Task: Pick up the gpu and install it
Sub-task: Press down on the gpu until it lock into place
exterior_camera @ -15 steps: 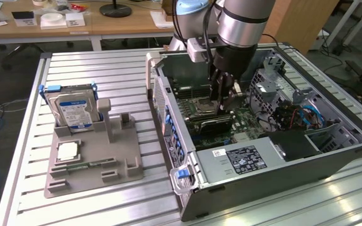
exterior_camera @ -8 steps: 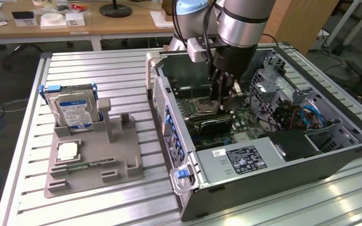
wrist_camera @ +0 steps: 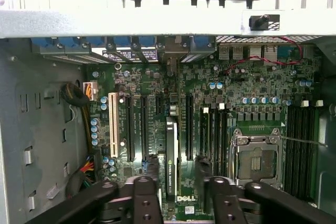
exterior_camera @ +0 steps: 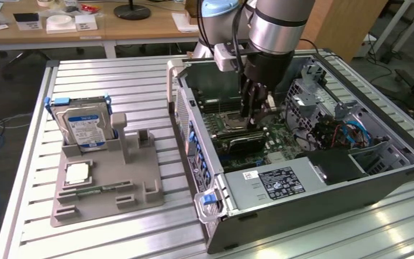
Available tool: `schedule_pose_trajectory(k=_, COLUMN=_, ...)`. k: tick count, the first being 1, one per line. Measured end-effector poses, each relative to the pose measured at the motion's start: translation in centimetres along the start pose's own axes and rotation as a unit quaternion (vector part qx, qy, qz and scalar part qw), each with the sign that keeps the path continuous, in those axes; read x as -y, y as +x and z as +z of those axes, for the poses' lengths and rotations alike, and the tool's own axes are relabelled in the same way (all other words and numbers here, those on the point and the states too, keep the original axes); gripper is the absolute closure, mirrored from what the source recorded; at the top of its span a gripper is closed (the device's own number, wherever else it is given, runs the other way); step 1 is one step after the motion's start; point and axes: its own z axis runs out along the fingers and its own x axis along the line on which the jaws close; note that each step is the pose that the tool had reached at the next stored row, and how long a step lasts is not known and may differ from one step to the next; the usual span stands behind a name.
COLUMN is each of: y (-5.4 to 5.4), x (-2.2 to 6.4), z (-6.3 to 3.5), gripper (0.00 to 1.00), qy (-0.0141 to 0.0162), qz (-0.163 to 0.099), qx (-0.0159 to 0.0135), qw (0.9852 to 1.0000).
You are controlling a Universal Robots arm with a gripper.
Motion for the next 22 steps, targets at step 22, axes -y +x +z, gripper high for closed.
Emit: schedule_pose_trajectory(k=22, y=-0.57, x=-0.06, z=0.28, gripper=0.89, qy=0.0000, qz=0.000, qx=0.0001, qw=1.0000)
